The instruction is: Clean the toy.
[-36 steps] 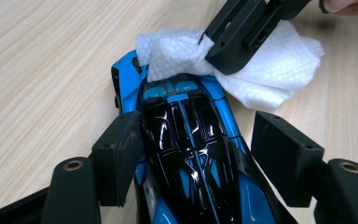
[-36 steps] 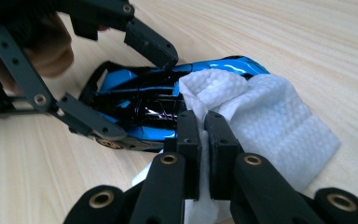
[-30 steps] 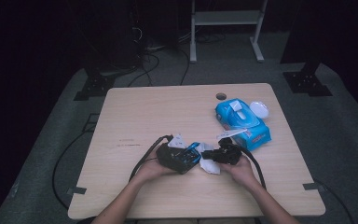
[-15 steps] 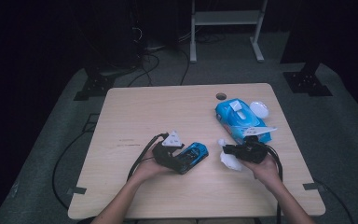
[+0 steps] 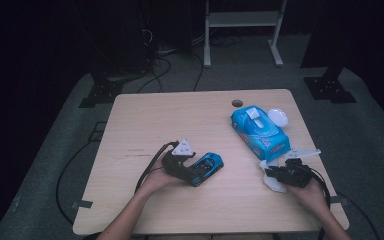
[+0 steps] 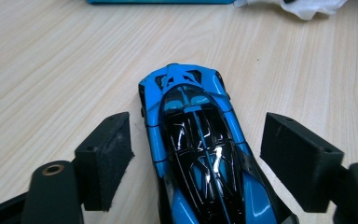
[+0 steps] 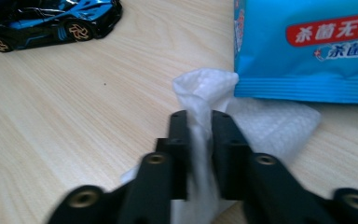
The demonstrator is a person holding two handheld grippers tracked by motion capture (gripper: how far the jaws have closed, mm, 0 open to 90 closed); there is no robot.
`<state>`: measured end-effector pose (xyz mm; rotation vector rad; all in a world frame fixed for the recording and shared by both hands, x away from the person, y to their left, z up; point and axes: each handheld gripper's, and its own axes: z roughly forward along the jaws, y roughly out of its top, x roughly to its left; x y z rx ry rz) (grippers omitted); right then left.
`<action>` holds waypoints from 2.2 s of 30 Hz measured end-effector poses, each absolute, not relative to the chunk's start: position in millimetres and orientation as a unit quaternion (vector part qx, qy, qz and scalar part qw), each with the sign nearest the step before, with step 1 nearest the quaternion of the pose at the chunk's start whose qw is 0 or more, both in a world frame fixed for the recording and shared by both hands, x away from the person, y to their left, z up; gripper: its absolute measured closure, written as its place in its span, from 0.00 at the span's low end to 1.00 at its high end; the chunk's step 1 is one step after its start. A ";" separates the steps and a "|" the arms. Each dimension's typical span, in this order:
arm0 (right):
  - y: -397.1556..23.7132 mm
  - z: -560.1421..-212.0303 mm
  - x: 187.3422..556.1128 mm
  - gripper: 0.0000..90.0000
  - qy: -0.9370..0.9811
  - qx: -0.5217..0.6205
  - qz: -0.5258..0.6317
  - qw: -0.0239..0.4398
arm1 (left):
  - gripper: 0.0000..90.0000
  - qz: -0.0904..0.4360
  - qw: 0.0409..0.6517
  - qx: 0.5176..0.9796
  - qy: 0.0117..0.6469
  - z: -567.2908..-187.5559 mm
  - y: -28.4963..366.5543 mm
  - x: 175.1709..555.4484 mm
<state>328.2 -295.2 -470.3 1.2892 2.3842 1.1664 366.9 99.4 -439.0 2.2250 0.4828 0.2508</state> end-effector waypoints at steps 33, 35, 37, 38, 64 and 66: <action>-328.7 -454.7 324.4 0.47 0.750 0.447 0.478 0.096 | 0.16 0.099 0.421 0.869 0.241 -445.9 160.5 361.6; -328.7 -454.6 324.3 0.46 0.749 0.447 0.480 0.096 | 0.15 0.105 0.418 0.869 0.244 -446.2 164.3 360.6; -329.0 -454.2 324.1 0.46 0.748 0.447 0.481 0.096 | 0.14 0.105 0.418 0.868 0.248 -446.6 168.4 358.9; -329.4 -454.0 324.2 0.45 0.747 0.447 0.482 0.095 | 0.14 0.107 0.416 0.868 0.249 -446.8 170.5 358.3; -330.9 -455.7 325.3 0.44 0.746 0.454 0.479 0.091 | 0.12 0.138 0.402 0.860 0.281 -457.4 213.2 342.8; -330.6 -455.8 325.3 0.44 0.747 0.453 0.477 0.091 | 0.12 0.138 0.401 0.860 0.283 -459.1 215.2 342.1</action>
